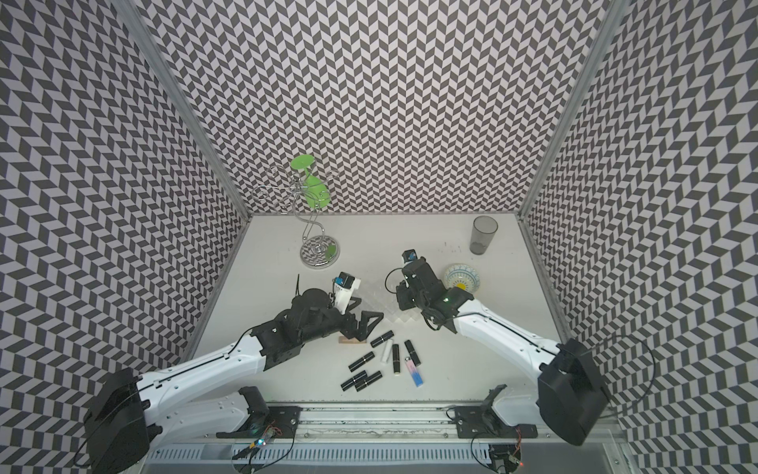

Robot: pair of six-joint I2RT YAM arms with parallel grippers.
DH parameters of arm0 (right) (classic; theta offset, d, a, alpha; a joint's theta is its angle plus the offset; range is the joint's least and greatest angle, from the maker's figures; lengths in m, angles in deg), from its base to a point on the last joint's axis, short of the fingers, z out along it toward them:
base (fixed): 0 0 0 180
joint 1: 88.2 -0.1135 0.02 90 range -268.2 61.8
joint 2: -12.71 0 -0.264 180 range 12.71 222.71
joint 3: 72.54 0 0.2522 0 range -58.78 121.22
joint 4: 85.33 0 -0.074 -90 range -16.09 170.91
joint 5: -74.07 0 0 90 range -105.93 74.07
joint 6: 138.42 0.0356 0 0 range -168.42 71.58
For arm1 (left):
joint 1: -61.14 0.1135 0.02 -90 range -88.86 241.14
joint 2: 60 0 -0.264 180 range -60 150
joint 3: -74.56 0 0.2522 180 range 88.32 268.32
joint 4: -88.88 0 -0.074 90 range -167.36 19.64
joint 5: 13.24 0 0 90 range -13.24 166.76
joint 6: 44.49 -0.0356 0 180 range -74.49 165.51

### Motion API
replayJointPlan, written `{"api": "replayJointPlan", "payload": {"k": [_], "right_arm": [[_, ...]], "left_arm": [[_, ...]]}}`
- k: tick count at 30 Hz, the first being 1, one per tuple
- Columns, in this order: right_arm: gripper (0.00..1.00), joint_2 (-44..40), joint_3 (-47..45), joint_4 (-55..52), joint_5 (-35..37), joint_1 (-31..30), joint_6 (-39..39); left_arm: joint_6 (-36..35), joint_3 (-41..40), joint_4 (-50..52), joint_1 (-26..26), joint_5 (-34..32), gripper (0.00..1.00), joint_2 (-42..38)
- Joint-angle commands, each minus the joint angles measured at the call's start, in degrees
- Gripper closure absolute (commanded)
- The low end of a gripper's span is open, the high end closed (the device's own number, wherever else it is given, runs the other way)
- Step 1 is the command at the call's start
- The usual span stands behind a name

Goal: Arrange the lipsticks in the organizer
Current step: Adjust the lipstick, then place the lipstick in the storage box.

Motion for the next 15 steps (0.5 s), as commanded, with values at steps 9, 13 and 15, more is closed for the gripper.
{"api": "replayJointPlan", "payload": {"k": [9, 13, 15], "right_arm": [[0.99, 6.4, 2.93, 7.19, 2.49, 3.08, -1.18], [1.0, 7.61, 3.35, 7.67, 3.71, 3.03, -1.83], [1.0, 7.75, 2.71, 9.9, 2.63, 3.03, -2.04]], "left_arm": [[0.67, -0.33, 0.03, -0.21, 0.11, 0.0, -1.47], [0.58, -0.21, 0.08, -0.21, 0.54, 0.0, -1.02], [0.72, -0.32, -0.18, -0.21, 0.66, 0.0, -1.02]]}}
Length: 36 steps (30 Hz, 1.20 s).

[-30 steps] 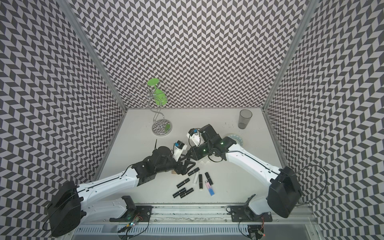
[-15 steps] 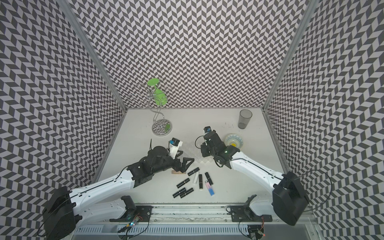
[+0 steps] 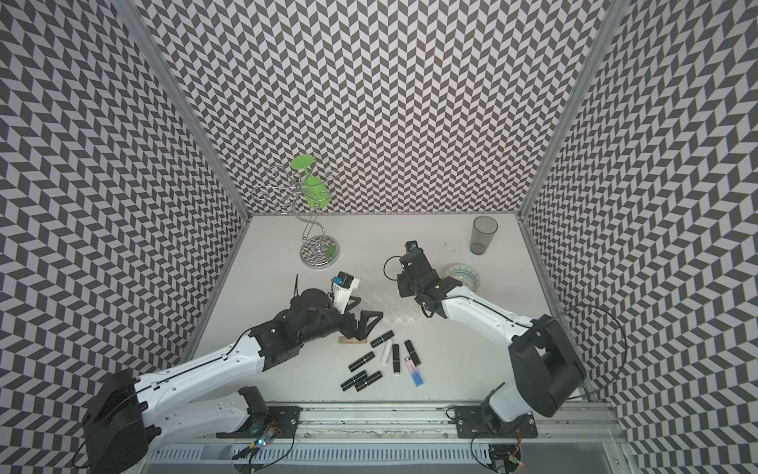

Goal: Arrange the lipsticks in the organizer
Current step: Place the lipstick in the storage box.

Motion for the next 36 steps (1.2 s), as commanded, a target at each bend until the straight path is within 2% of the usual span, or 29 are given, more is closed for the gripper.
{"api": "replayJointPlan", "payload": {"k": [1, 20, 23, 29, 33, 36], "right_arm": [[1.0, 0.38, -0.91, 6.5, -0.19, -0.05, -0.77], [1.0, 4.91, -2.19, 8.12, 0.32, -0.83, -1.17], [0.92, 5.66, -2.95, 8.77, 0.47, -1.44, -1.12], [0.88, 7.6, -3.92, 8.96, 2.04, -1.81, -0.5], [0.77, 7.6, -4.24, 9.23, 0.41, -2.0, -0.48], [0.65, 7.74, -4.13, 8.84, 0.72, -2.01, -0.72]], "left_arm": [[0.58, -0.4, -0.32, -0.25, 0.89, 0.0, -0.35], [0.25, -0.05, 0.51, -0.29, 0.1, 0.0, 0.17], [0.25, -0.06, 0.57, -0.3, -0.05, 0.0, 0.17], [0.03, -0.04, 0.8, -0.29, -0.18, 0.0, 0.11], [-0.22, 0.15, 1.27, -0.29, -0.5, 0.0, 0.28], [-0.32, 0.48, 2.14, -0.29, -1.23, 0.0, 0.88]]}}
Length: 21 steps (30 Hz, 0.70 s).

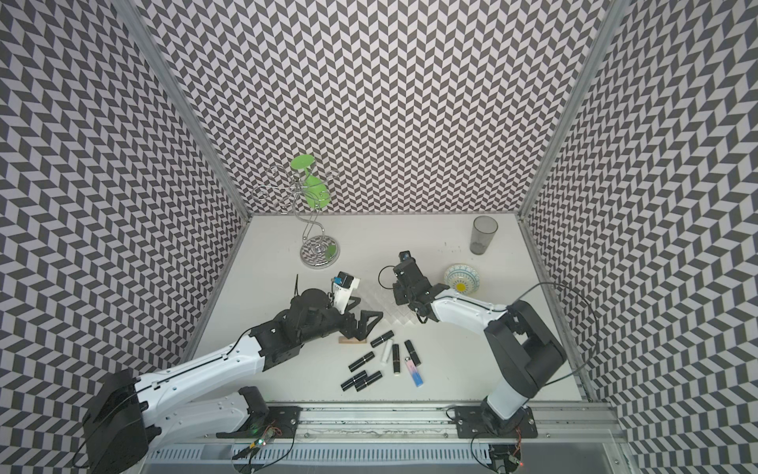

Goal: Arrange the lipsticks in the organizer
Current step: Place the lipstick in the storage box.

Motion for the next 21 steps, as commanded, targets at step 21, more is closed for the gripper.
{"api": "replayJointPlan", "payload": {"k": [21], "right_arm": [[0.48, -28.7, -9.35, -8.45, -14.41, -0.65, 3.95]], "left_arm": [[4.82, 3.2, 22.27, -17.34, -7.94, 0.32, 10.29]]}}
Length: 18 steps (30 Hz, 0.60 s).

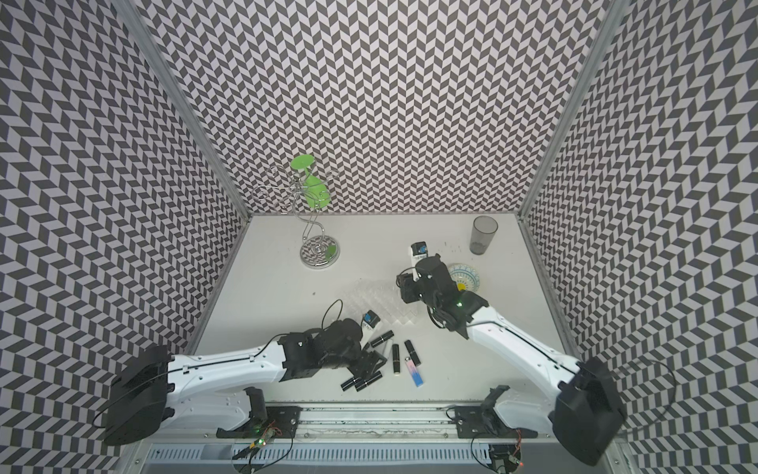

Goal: Arrange the lipsticks in the organizer
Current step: Place the lipstick in the storage box, then pick up the lipstick at the center of the board.

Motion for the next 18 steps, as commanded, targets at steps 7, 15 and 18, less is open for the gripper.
{"api": "replayJointPlan", "payload": {"k": [7, 15, 18], "right_arm": [[0.48, -13.67, -17.08, 6.64, -4.76, -0.37, 2.64], [0.49, -16.91, -17.06, 4.19, -3.45, -0.37, 1.98], [0.49, -17.41, -18.17, 5.22, -2.3, -0.37, 1.77]], "left_arm": [[4.93, 2.94, 12.28, -6.72, -4.05, 0.38, 1.59], [4.19, 4.59, 10.98, -8.44, -0.74, 0.48, 10.56], [4.79, 5.43, 11.21, -9.28, -1.38, 0.49, 11.44]]}}
